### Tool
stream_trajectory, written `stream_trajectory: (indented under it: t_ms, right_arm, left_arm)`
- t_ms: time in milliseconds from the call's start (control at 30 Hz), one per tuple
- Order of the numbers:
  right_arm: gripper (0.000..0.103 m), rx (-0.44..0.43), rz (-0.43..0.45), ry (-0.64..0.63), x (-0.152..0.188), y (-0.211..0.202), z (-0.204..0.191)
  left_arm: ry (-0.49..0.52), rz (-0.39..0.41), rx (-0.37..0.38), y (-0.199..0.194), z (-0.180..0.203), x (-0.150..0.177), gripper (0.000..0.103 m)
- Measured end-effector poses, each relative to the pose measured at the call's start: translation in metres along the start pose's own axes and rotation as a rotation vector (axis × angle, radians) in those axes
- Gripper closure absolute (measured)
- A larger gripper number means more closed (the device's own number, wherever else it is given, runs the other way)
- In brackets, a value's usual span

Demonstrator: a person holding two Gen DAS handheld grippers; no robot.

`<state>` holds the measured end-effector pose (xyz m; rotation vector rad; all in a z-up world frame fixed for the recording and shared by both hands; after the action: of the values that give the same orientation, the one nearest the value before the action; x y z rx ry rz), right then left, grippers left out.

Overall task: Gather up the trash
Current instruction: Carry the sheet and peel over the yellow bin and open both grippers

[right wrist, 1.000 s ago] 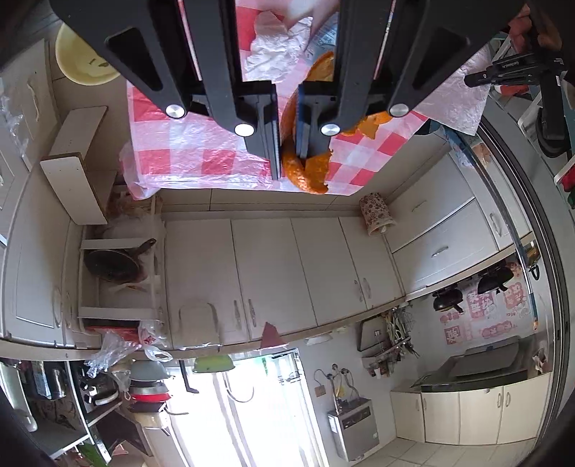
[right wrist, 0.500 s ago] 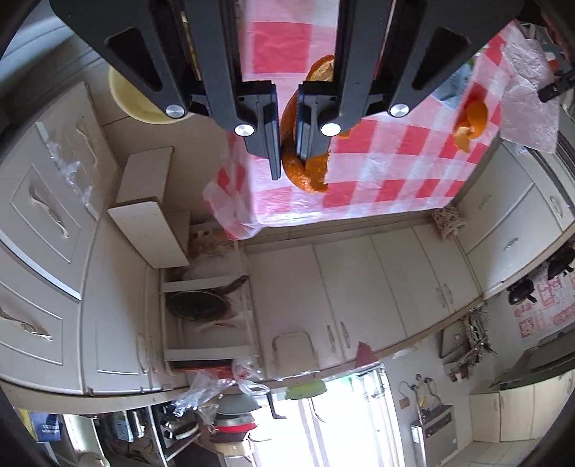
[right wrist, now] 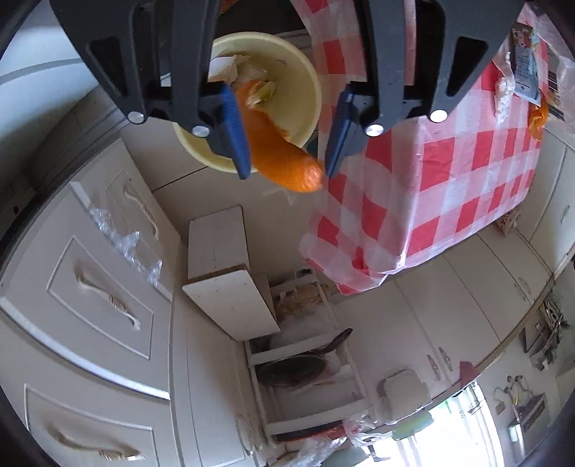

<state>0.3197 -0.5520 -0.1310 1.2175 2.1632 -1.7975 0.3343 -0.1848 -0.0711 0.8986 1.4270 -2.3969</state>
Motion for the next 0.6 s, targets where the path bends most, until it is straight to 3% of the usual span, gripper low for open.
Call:
stream_trajectory:
  t_ms: [200, 333, 467, 600]
  right_arm:
    - [0.047, -0.173, 0.191, 0.137, -0.029, -0.074, 0.02]
    - [0.042, -0.192, 0.322, 0.176, -0.036, -0.114, 0.032]
    - [0.042, -0.208, 0.34, 0.226, -0.044, -0.118, 0.045]
    - [0.042, -0.235, 0.325, 0.273, -0.049, -0.113, 0.054]
  left_arm:
    - [0.086, -0.115, 0.106, 0.082, 0.095, -0.014, 0.1]
    - [0.116, -0.206, 0.139, 0.148, 0.146, -0.017, 0.1]
    - [0.104, -0.293, 0.144, 0.217, 0.18, -0.02, 0.1]
    - [0.06, -0.419, 0.084, 0.29, 0.187, -0.01, 0.094]
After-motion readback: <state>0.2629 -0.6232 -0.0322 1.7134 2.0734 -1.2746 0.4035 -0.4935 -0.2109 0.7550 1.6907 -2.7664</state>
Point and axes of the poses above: each gripper's, at about its wrist camera, not at the fingertips, and y roughly the way its jaws point, z to its right, x to its underside, the point moved 2 cm from there along y, roughly the way its jaws point, and after that the axes turned 8 degrees about -z, right-handed, at the moved point
